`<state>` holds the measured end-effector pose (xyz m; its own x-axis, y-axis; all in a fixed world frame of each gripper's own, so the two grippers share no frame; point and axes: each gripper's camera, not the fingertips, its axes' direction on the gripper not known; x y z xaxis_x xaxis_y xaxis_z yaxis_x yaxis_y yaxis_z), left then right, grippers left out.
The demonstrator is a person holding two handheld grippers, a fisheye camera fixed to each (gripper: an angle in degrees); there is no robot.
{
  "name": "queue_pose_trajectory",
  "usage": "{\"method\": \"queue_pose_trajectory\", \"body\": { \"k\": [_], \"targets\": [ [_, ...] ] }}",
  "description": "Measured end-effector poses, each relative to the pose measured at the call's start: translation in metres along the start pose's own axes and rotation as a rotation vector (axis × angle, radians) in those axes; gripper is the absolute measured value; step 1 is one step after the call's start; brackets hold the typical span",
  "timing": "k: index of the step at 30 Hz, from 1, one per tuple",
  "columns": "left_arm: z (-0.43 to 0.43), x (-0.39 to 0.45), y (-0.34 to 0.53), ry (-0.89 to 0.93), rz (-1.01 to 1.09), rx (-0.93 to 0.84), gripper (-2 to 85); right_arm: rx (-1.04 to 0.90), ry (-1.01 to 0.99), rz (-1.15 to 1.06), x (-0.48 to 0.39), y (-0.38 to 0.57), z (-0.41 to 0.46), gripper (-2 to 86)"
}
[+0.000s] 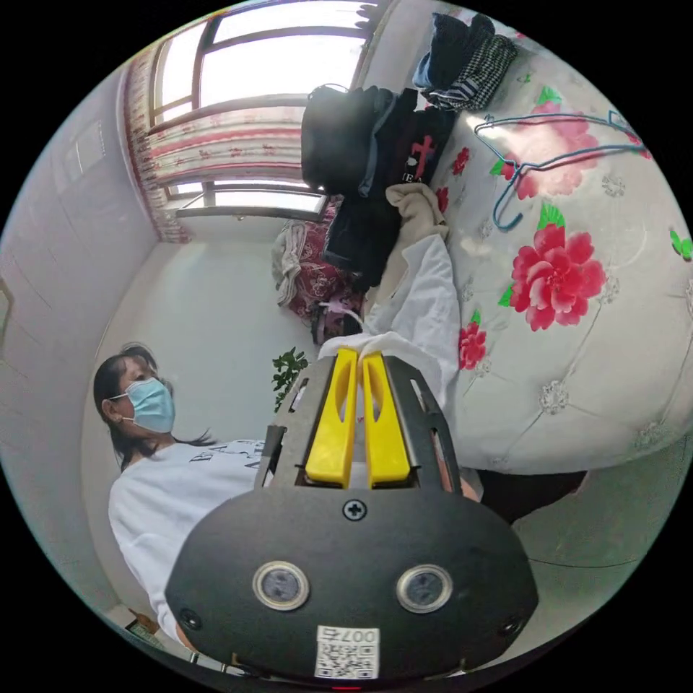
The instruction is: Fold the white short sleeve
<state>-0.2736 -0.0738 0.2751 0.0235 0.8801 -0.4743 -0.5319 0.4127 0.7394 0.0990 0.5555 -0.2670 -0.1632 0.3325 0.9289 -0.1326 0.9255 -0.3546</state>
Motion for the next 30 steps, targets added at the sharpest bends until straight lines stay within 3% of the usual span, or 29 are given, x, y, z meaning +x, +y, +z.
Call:
{"method": "queue_pose_trajectory", "body": {
  "k": [4,9,14,16,24,27,30],
  "targets": [
    [0.018,-0.009,0.003,0.003,0.013,-0.180,-0.9,0.000,-0.023,0.020,0.003,0.009,-0.006,-0.2],
    [-0.007,-0.047,-0.058,0.174,0.021,0.129,-0.2,0.046,-0.060,-0.042,-0.015,-0.050,0.023,0.7],
    [0.005,-0.108,-0.143,-0.017,-0.209,0.521,9.7,0.201,0.147,-0.083,-0.030,-0.123,0.071,4.8],
    [0.018,-0.113,-0.155,-0.085,-0.263,0.551,10.3,0.204,0.249,-0.002,-0.017,-0.133,0.090,6.7],
    [0.063,-0.071,-0.105,-0.511,-0.266,0.399,11.7,0.121,0.430,0.072,0.002,-0.049,0.077,9.4],
    [0.091,-0.068,-0.094,-0.558,-0.290,0.329,10.6,0.093,0.359,0.114,0.002,-0.030,0.082,9.3],
    [0.130,-0.075,-0.111,-0.658,-0.325,0.173,4.3,0.041,0.334,0.055,-0.009,-0.041,0.107,6.6]
  ]
}}
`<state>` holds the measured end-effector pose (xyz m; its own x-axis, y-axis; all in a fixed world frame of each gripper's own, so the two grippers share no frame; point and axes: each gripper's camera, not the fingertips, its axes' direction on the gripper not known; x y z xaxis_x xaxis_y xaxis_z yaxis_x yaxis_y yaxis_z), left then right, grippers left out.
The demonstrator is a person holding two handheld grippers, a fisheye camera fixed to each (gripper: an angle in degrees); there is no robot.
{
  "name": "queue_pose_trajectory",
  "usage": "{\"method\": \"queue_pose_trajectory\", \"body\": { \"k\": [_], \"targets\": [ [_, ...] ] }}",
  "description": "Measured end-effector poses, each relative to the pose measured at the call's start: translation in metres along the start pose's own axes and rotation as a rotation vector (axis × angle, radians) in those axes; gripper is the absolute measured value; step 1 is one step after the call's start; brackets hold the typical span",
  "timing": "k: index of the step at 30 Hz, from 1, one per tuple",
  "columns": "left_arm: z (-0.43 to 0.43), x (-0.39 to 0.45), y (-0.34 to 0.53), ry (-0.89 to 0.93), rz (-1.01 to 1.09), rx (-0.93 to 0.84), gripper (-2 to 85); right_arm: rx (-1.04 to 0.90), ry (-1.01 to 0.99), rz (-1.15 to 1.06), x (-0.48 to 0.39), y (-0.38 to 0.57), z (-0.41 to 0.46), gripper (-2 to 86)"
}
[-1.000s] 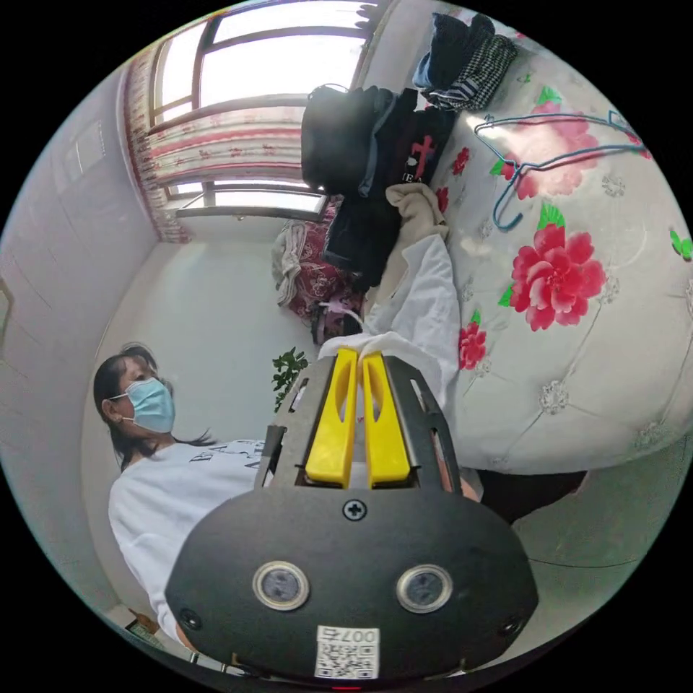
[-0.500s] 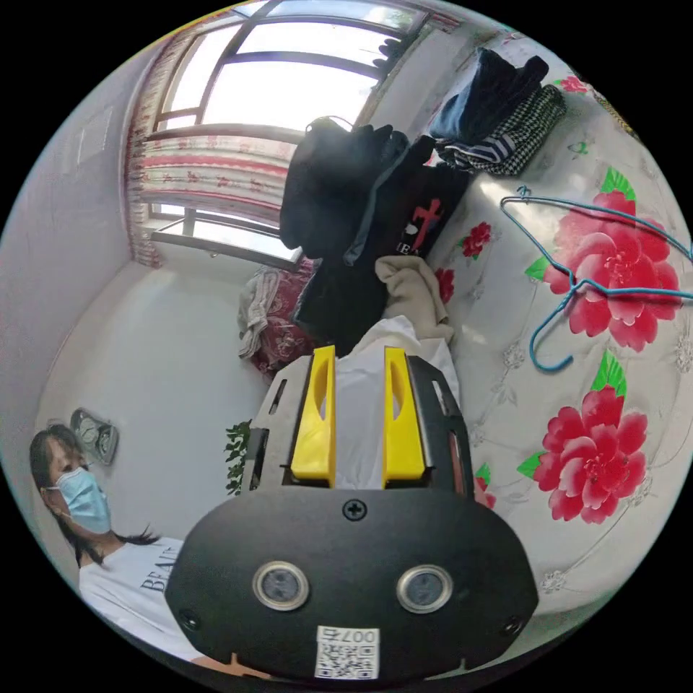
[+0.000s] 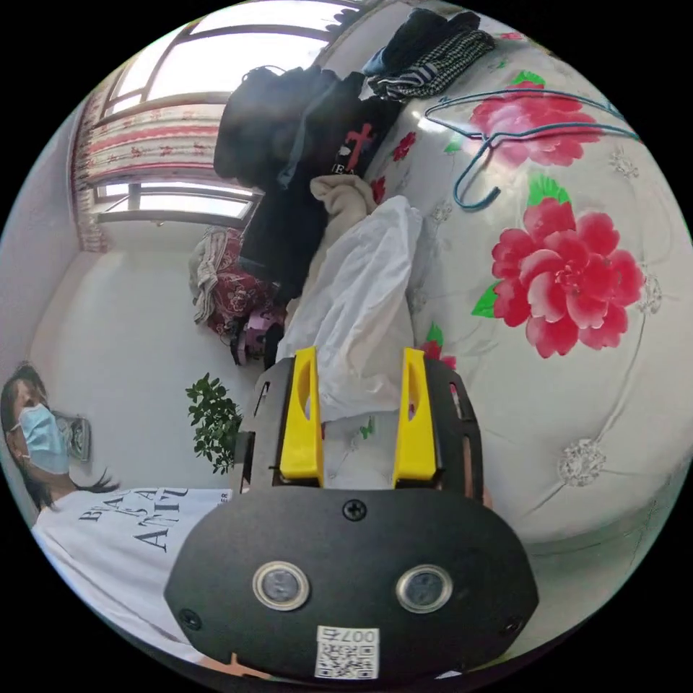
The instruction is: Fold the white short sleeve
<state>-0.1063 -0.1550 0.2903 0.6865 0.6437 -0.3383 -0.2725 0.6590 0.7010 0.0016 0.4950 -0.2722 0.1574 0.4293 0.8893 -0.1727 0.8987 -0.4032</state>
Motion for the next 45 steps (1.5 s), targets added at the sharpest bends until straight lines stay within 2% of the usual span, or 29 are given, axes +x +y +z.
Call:
{"method": "queue_pose_trajectory", "body": {
  "k": [2,3,4,6,10,14,20,23,26,28,29,31,34,35,37,39,42,45],
  "targets": [
    [0.031,0.005,-0.002,-0.106,0.024,-0.103,2.3,-0.075,0.023,-0.020,-0.006,-0.010,0.015,3.6],
    [0.036,0.004,0.000,-0.117,0.029,-0.115,1.9,-0.121,0.107,-0.022,-0.005,-0.013,0.023,1.9],
    [0.037,0.000,0.004,-0.084,0.009,-0.090,1.7,-0.169,0.193,-0.021,-0.003,-0.013,0.027,1.6],
    [0.037,0.000,0.010,-0.051,-0.015,-0.101,2.3,-0.195,0.231,-0.034,-0.003,-0.006,0.022,1.8],
    [0.030,0.019,0.031,-0.050,0.051,-0.103,7.5,-0.082,0.215,0.034,-0.011,0.004,-0.016,6.6],
    [0.029,0.010,0.047,0.017,-0.024,-0.072,9.8,-0.052,0.162,0.102,-0.014,0.007,-0.021,8.4],
    [0.055,-0.003,0.050,0.060,-0.103,-0.055,3.8,-0.059,-0.028,0.189,-0.025,-0.014,0.011,4.7],
    [0.059,-0.002,0.051,0.073,-0.084,-0.056,0.1,-0.042,0.052,-0.004,-0.084,-0.041,0.007,1.7],
    [0.059,0.004,0.056,0.043,-0.039,-0.054,-0.7,-0.139,0.152,-0.360,-0.186,-0.061,0.019,0.7],
    [0.057,0.004,0.062,0.050,-0.035,-0.042,-0.8,-0.279,0.235,-0.697,-0.278,-0.053,0.048,0.6],
    [0.056,0.002,0.066,0.064,-0.038,-0.037,-0.8,-0.316,0.258,-0.777,-0.298,-0.047,0.058,0.8],
    [0.054,0.000,0.073,0.082,-0.039,-0.024,-0.8,-0.526,0.314,-1.012,-0.362,-0.019,0.111,1.9],
    [0.051,-0.007,0.085,0.113,-0.037,0.000,-0.5,-0.765,0.294,-1.123,-0.392,0.023,0.192,4.8],
    [0.051,-0.011,0.090,0.131,-0.035,0.010,0.0,-0.787,0.273,-1.126,-0.390,0.031,0.208,5.3],
    [0.051,-0.020,0.099,0.164,-0.026,0.042,1.9,-0.932,0.220,-1.094,-0.367,0.058,0.263,7.0],
    [0.050,-0.032,0.111,0.197,-0.044,0.061,4.2,-0.981,0.226,-1.011,-0.350,0.059,0.277,7.6],
    [0.039,-0.050,0.136,0.276,-0.041,0.116,7.3,-0.804,0.104,-0.880,-0.341,0.027,0.235,8.2],
    [0.031,-0.067,0.161,0.308,-0.041,0.136,10.6,-0.532,0.151,-0.736,-0.317,-0.022,0.178,9.2]
  ]
}}
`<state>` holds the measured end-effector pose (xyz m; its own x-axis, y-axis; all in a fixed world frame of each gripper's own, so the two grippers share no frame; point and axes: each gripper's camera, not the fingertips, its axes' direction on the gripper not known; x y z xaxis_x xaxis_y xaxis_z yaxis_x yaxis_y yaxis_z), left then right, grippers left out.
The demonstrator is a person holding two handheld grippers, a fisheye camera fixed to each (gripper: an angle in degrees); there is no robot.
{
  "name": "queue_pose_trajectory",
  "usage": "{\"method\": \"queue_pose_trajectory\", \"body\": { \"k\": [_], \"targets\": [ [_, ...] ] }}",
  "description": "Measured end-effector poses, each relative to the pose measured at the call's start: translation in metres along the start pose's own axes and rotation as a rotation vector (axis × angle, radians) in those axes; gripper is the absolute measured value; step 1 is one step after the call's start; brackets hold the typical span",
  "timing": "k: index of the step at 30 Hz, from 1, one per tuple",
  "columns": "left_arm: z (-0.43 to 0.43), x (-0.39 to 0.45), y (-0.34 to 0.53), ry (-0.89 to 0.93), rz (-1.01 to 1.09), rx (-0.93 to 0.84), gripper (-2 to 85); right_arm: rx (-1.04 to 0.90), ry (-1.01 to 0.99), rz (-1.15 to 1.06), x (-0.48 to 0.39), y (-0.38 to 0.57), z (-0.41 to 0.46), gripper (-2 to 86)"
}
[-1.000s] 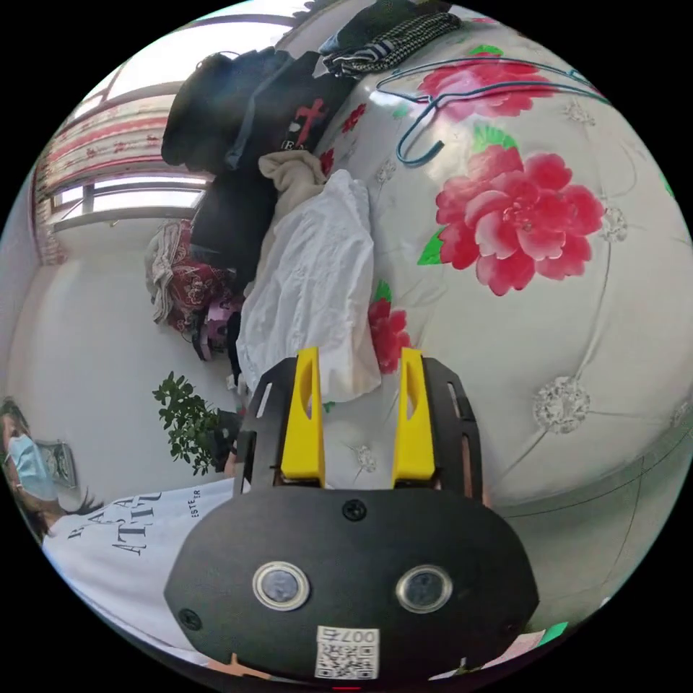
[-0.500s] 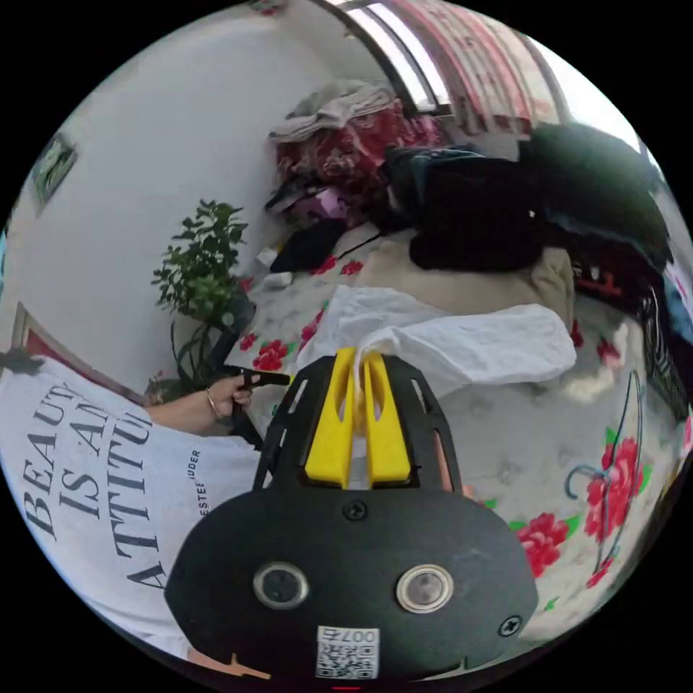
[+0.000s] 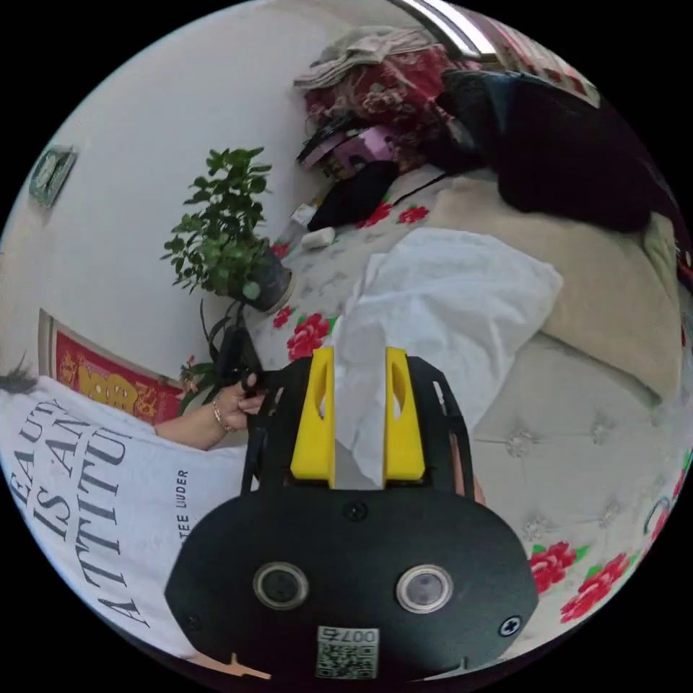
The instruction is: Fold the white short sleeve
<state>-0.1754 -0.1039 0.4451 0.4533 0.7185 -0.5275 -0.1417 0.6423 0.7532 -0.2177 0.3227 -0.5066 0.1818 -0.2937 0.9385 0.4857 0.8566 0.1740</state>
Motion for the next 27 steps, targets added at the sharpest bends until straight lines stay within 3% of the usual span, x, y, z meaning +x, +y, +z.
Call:
{"method": "queue_pose_trajectory", "body": {
  "k": [2,4,8,9,11,13,16,21,23,27],
  "targets": [
    [-0.006,-0.005,0.010,0.057,0.002,0.027,13.4,0.054,0.031,0.156,0.036,0.008,-0.017,10.0],
    [-0.004,0.001,0.011,0.071,0.036,0.025,14.8,0.066,-0.075,0.301,0.072,0.016,-0.016,10.7],
    [0.024,0.010,-0.002,0.058,0.078,-0.030,13.8,-0.018,-0.139,0.375,0.082,0.014,0.026,10.8],
    [0.030,0.008,-0.004,0.061,0.072,-0.043,13.1,-0.034,-0.132,0.377,0.077,0.010,0.041,10.7],
    [0.044,-0.004,-0.009,0.031,-0.014,-0.097,2.5,-0.077,-0.128,0.354,0.063,-0.001,0.062,10.4],
    [0.030,-0.005,-0.004,0.001,-0.043,-0.061,0.4,-0.156,-0.140,0.283,0.037,-0.022,0.092,10.2],
    [-0.031,0.004,0.022,-0.161,-0.035,0.059,-0.4,-0.286,-0.205,0.178,0.005,-0.051,0.132,9.8],
    [-0.125,-0.008,0.087,-0.388,-0.184,0.239,0.3,-0.324,-0.231,0.046,-0.034,-0.071,0.158,8.3],
    [-0.147,-0.014,0.110,-0.386,-0.227,0.285,2.0,-0.334,-0.163,-0.012,-0.039,-0.065,0.152,7.4],
    [-0.151,-0.001,0.122,-0.370,-0.243,0.285,5.1,-0.450,0.229,-0.156,-0.030,-0.021,0.143,3.6]
  ]
}}
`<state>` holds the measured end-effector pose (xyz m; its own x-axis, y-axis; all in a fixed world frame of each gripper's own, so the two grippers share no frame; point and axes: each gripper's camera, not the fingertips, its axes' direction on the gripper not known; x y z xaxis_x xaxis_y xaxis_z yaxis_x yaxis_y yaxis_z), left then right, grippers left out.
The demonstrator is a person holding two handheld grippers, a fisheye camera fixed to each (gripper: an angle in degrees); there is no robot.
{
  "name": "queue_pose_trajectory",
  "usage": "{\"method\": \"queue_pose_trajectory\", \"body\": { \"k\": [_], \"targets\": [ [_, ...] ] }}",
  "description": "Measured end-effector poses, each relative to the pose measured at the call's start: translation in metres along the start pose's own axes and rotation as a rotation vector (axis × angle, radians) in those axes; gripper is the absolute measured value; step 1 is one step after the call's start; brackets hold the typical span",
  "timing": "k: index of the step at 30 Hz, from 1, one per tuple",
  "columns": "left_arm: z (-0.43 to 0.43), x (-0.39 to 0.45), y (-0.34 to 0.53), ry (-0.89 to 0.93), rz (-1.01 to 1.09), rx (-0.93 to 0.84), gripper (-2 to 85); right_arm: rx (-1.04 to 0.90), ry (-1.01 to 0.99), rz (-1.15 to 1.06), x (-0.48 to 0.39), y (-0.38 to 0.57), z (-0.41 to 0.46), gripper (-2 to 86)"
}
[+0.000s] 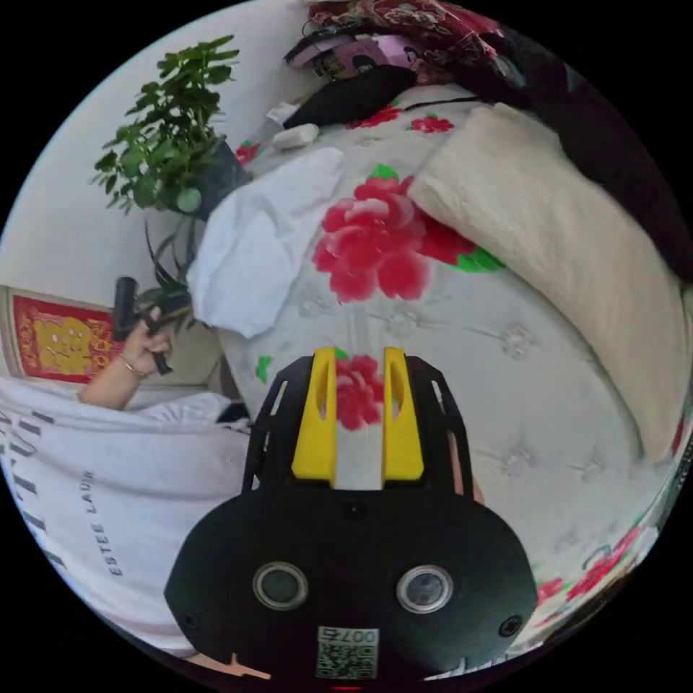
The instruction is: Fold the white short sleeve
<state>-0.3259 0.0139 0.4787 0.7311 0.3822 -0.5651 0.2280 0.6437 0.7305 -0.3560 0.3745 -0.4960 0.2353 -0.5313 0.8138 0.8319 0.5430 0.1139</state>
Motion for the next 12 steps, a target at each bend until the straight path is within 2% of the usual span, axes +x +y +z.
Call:
{"method": "queue_pose_trajectory", "body": {
  "k": [1,2,3,5,9,12],
  "targets": [
    [-0.003,0.010,0.003,-0.026,0.022,-0.006,6.0,-0.091,0.104,-0.016,0.002,0.014,0.017,2.6],
    [-0.008,0.020,0.008,-0.058,0.042,-0.011,6.8,-0.082,0.130,-0.039,0.000,0.021,0.023,2.3],
    [-0.012,0.026,0.010,-0.075,0.046,-0.009,7.2,0.015,0.111,-0.096,-0.005,0.036,0.022,1.7],
    [-0.035,0.046,0.026,-0.151,0.044,0.021,8.0,0.074,0.070,-0.030,-0.002,0.042,0.029,1.0],
    [-0.072,0.086,0.051,-0.332,0.085,0.067,7.8,0.132,-0.151,0.165,0.034,0.047,0.035,0.1],
    [-0.097,0.134,0.058,-0.439,0.144,0.119,7.5,0.346,-0.089,0.351,0.078,0.090,0.006,0.4]
  ]
}}
